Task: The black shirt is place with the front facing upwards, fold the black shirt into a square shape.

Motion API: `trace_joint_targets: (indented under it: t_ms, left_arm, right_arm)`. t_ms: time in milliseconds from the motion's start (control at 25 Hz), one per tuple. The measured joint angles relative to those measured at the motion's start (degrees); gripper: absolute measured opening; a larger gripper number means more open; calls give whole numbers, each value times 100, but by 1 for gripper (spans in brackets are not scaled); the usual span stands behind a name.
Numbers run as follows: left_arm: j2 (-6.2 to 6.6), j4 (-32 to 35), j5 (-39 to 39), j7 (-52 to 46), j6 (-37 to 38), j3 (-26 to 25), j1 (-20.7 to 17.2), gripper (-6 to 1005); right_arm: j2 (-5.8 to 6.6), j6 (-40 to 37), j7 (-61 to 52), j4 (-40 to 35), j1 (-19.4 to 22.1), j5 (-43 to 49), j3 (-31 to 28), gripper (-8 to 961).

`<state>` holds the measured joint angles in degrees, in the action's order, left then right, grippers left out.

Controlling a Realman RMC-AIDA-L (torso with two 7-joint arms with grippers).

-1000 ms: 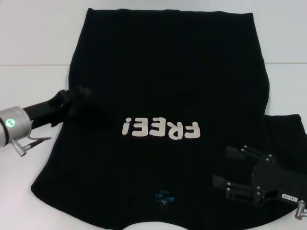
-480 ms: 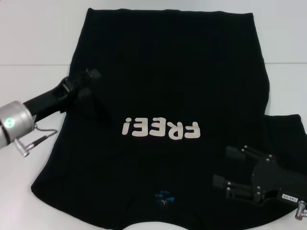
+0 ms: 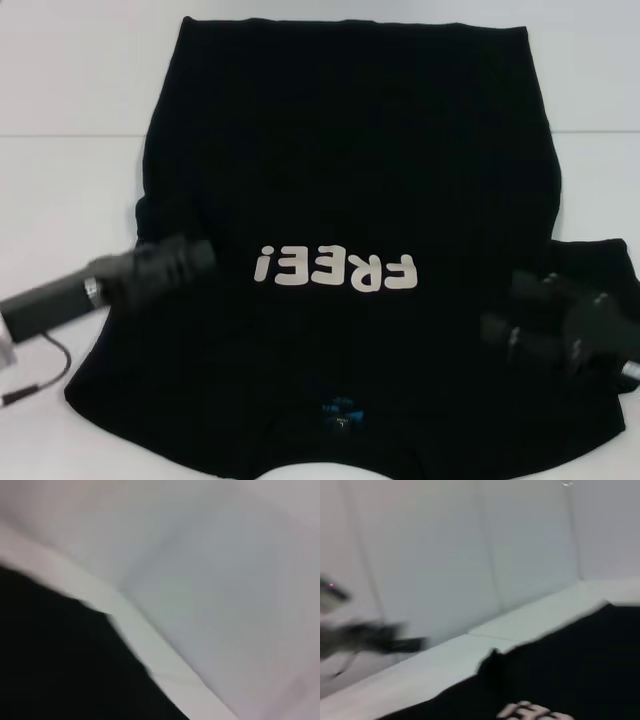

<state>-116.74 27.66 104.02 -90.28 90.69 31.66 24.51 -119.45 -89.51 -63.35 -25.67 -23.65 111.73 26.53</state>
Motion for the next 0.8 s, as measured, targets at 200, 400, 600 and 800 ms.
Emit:
trace_joint_targets:
  t_ms: [200, 400, 600, 800]
  left_arm:
    - [-63, 474, 330, 1469, 678, 231, -356, 769]
    - [-106, 787, 798, 1925, 1019, 274, -429, 767]
    - [-112, 867, 879, 2124, 1092, 278, -439, 766]
    - [-122, 875, 955, 2277, 1144, 286, -448, 767]
  right_arm:
    - [229, 34, -3146, -1458, -26, 488, 84, 893]
    - [681, -418, -5999, -2635, -193, 1645, 67, 892]
    - [878, -759, -7916, -3505, -397, 2905, 9, 891]
    - [850, -848, -8409, -3556, -703, 3793, 1, 891]
